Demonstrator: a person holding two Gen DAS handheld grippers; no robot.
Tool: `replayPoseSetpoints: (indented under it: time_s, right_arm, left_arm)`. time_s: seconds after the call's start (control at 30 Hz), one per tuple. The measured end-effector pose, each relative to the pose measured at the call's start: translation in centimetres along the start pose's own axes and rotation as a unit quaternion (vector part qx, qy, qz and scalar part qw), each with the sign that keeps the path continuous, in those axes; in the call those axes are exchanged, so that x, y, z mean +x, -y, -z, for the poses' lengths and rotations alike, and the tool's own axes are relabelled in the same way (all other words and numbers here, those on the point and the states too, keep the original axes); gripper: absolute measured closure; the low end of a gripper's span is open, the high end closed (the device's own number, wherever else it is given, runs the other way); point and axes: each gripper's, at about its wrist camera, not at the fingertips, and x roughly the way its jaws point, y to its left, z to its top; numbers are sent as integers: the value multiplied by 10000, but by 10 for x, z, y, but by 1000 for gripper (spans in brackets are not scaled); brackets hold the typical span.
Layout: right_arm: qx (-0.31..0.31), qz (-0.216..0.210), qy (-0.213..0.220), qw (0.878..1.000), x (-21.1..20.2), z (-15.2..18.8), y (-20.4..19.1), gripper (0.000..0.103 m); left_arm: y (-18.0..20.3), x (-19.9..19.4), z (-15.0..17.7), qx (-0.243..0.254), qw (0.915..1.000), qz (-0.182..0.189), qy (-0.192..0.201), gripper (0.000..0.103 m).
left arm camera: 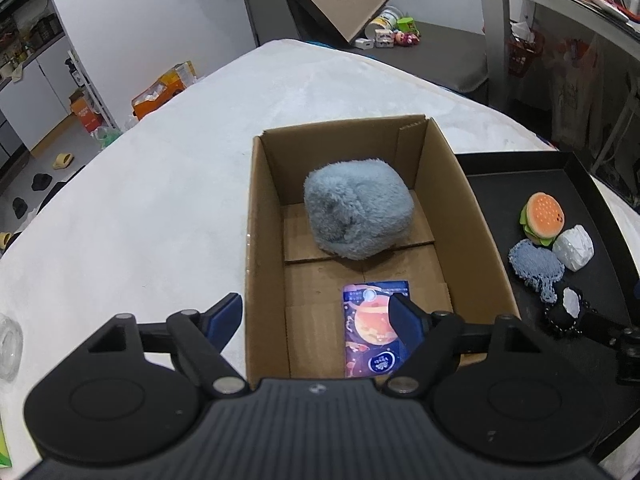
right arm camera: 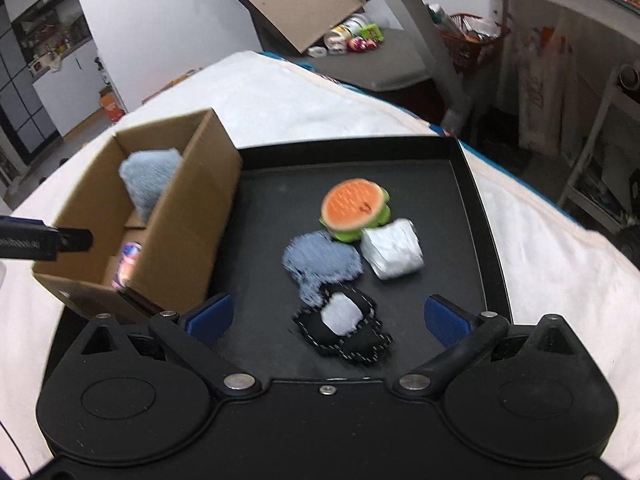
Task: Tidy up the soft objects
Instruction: 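Open the right gripper to drop the tissue pack in the box, then grasp the black beaded pouch with the right gripper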
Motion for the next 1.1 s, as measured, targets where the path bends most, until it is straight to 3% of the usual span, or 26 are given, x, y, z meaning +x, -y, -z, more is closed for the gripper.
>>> replayPoseSetpoints:
  time_s: [0.4, 0.63, 0.77, 0.87, 1.1]
  right_arm:
    - [-143, -54, -91, 9998, 24, 13, 4, 3]
    - [-263, 127, -325, 9990, 47, 11, 2, 19]
    - [-470, 271, -462, 9975, 53, 15, -2, 50]
    - [-535, 270, -487, 9970, 51, 14, -2, 60]
    - [-426, 244, -497, 9976, 40, 10, 6, 63]
  left_arm:
    - [8, 9, -3, 101, 9998, -172, -93, 19]
    - [11, 11, -5, 87, 9996, -234, -141, 17]
    - [12, 11, -5, 99, 9995, -232, -163, 15]
    - [11, 12, -5, 93, 9996, -198, -196, 13]
    - [7, 10, -4, -10, 9996, -126, -265, 9]
